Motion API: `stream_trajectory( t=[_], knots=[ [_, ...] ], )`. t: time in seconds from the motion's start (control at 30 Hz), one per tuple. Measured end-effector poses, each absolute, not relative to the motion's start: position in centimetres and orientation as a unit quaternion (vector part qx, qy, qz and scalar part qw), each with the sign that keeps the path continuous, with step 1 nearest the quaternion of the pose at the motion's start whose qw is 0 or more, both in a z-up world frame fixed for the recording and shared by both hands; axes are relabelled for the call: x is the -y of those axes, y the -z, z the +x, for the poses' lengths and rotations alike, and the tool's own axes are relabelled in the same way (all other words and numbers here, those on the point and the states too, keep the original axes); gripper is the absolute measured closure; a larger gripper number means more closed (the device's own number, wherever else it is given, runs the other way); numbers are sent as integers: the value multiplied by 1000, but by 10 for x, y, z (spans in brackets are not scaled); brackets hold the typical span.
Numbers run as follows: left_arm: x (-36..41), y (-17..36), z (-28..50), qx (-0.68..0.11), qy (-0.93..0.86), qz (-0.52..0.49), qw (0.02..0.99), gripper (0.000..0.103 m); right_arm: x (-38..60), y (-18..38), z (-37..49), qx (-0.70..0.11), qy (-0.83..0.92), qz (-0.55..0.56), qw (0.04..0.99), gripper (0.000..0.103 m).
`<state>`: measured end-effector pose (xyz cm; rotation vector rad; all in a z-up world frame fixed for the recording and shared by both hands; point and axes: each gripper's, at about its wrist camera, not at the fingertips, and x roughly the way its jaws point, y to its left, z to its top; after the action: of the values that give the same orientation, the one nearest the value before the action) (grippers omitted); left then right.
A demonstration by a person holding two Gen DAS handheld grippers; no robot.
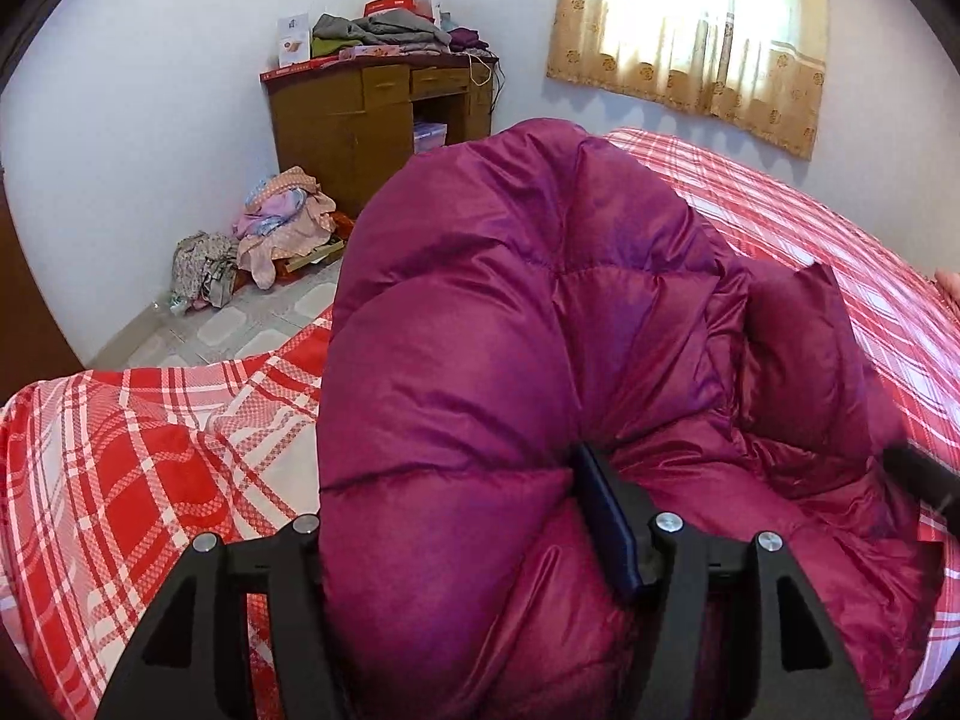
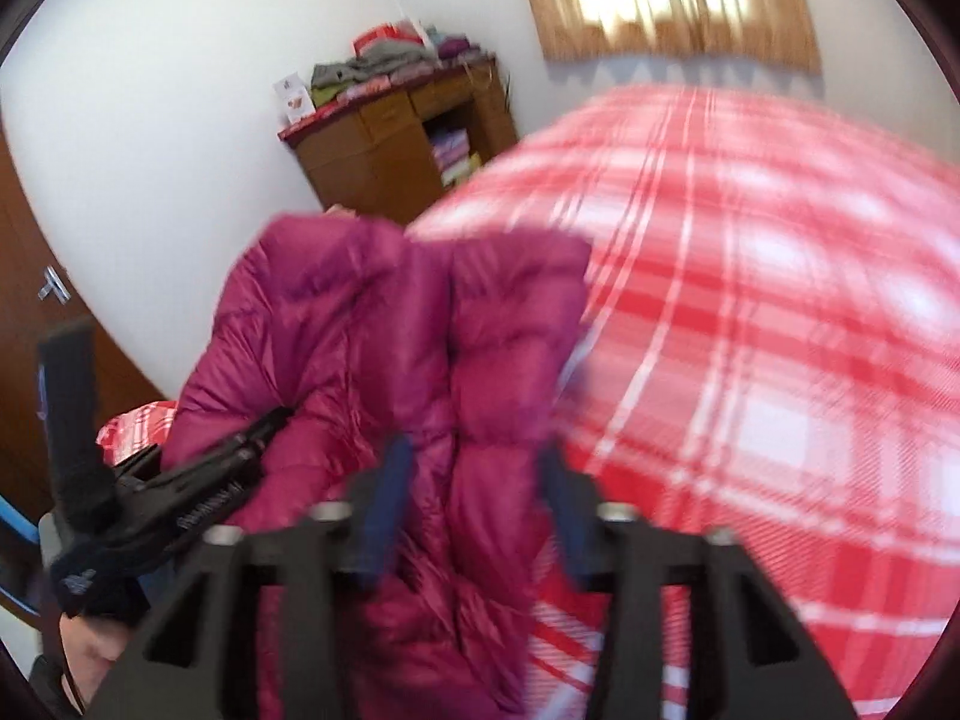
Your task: Fold large clothes
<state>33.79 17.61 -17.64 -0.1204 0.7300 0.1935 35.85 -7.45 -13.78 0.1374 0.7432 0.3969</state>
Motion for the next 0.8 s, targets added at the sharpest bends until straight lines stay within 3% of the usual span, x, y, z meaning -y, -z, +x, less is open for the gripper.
stream_trajectory(
  t=[0.2,0.5,0.8],
  knots=[
    [-173,177,338,-356,-102,-47,928,40,41,94,366,-308,-184,34,933,77],
    [-165,179,341,-358,-100,-29,928,39,20,171,411,-390,-122,13,912,79],
    [-165,184,347,-362,-105,-25,926,36,40,185,415,-402,-129,70,904,79]
  ],
)
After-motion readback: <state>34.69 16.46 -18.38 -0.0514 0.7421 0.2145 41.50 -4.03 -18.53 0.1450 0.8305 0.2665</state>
